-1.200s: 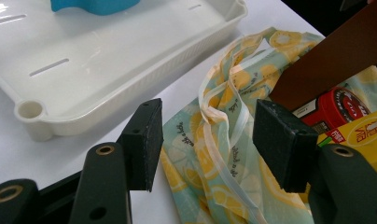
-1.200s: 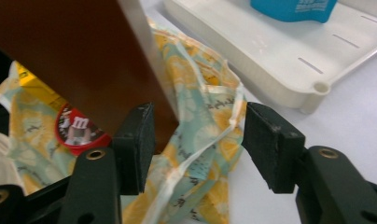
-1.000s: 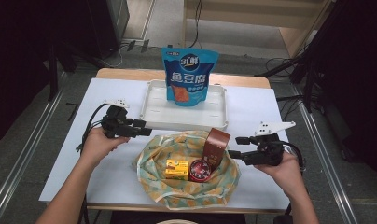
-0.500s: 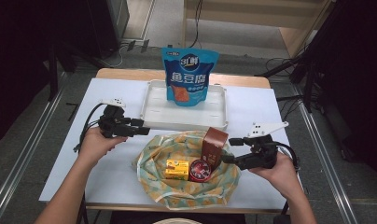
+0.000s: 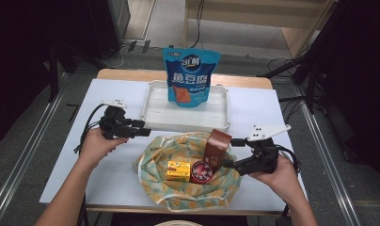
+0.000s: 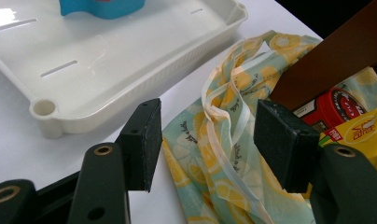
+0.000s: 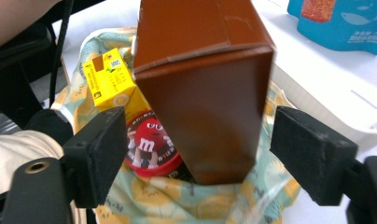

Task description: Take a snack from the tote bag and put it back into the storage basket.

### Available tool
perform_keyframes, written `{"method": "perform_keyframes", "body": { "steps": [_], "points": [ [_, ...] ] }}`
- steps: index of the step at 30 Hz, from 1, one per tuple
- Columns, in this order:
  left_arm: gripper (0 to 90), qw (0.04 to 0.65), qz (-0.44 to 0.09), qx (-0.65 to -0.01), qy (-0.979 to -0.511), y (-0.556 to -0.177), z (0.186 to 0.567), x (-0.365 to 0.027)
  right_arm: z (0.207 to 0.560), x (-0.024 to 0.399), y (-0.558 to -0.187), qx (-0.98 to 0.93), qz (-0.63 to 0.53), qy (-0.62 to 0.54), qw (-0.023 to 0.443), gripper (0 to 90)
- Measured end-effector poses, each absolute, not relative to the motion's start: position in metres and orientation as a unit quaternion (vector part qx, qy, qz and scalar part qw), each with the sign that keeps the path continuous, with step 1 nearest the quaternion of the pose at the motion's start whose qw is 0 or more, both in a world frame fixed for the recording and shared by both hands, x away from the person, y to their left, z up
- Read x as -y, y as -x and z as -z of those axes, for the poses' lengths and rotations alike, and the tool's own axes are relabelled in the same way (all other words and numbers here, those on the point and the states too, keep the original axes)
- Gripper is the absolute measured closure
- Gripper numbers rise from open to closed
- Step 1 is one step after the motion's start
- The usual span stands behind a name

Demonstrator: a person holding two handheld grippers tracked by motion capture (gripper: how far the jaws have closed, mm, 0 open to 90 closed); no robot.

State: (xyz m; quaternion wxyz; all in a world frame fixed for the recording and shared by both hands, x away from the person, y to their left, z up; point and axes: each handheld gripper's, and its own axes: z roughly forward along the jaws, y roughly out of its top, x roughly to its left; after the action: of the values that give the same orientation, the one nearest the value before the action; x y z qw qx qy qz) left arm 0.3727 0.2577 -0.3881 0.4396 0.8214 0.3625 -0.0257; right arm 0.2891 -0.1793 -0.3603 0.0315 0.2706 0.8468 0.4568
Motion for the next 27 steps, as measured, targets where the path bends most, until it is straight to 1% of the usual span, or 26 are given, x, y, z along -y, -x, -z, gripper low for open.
{"method": "perform_keyframes", "body": {
  "steps": [13,14,17,18,19,27],
  "points": [
    [42.2,0.445,0.034,-0.359,-0.82,-0.374,0.391,-0.261,0.365,0.152,-0.3,-0.842,-0.464,-0.273,0.044,20.5],
    [42.2,0.452,0.04,-0.358,-0.816,-0.375,0.39,-0.261,0.364,0.147,-0.302,-0.838,-0.468,-0.274,0.055,23.1],
    [42.2,0.453,0.041,-0.358,-0.815,-0.375,0.389,-0.263,0.363,0.143,-0.305,-0.836,-0.472,-0.274,0.06,31.6],
    [42.2,0.453,0.041,-0.358,-0.815,-0.375,0.389,-0.263,0.363,0.143,-0.305,-0.836,-0.472,-0.274,0.06,31.6],
    [42.3,0.454,0.041,-0.359,-0.814,-0.375,0.388,-0.264,0.362,0.143,-0.306,-0.836,-0.475,-0.27,0.058,37.8],
    [42.3,0.448,0.034,-0.361,-0.818,-0.375,0.388,-0.265,0.362,0.148,-0.307,-0.836,-0.476,-0.266,0.063,40.9]
  ]
}}
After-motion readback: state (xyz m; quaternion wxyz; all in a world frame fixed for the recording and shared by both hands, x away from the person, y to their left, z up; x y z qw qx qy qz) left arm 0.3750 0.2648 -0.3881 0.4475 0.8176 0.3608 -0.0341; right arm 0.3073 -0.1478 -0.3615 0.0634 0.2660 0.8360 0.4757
